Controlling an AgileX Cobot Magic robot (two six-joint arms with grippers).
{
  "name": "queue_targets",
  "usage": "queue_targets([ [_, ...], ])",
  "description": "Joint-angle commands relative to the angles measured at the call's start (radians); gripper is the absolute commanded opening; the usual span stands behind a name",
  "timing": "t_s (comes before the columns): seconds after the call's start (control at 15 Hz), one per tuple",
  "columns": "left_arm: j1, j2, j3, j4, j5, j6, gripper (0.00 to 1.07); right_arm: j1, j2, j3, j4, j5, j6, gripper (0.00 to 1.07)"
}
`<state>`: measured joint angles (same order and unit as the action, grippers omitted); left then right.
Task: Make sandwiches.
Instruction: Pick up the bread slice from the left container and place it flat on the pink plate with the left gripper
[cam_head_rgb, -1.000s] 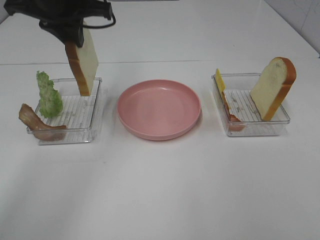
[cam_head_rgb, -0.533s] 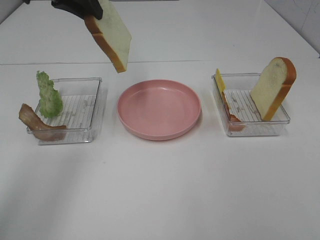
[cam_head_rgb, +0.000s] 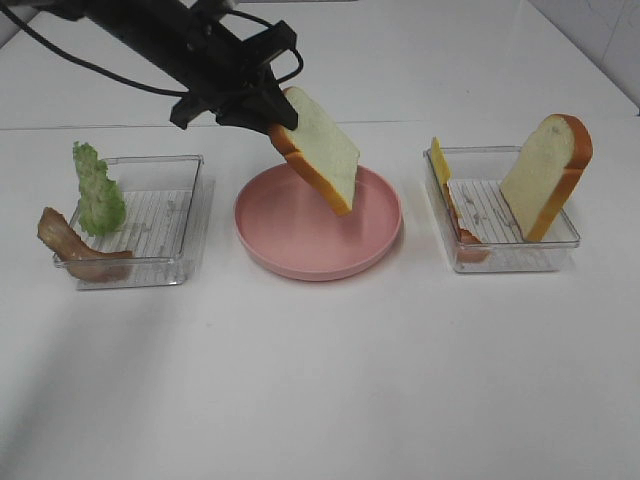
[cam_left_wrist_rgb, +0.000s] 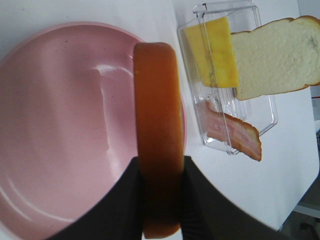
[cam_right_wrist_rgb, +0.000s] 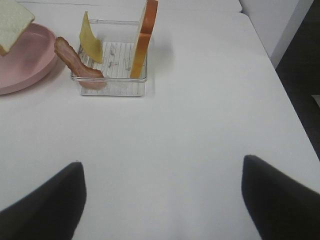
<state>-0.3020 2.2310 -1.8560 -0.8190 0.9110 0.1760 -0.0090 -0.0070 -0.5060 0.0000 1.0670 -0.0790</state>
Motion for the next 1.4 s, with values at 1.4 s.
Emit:
queue_targets([
  [1.4,-0.001,0.139,-0.003,-0.168,0.045,0.108,0.15,-0.003,-0.014,0.003,0.000,-0.009,-0.007,0.80],
])
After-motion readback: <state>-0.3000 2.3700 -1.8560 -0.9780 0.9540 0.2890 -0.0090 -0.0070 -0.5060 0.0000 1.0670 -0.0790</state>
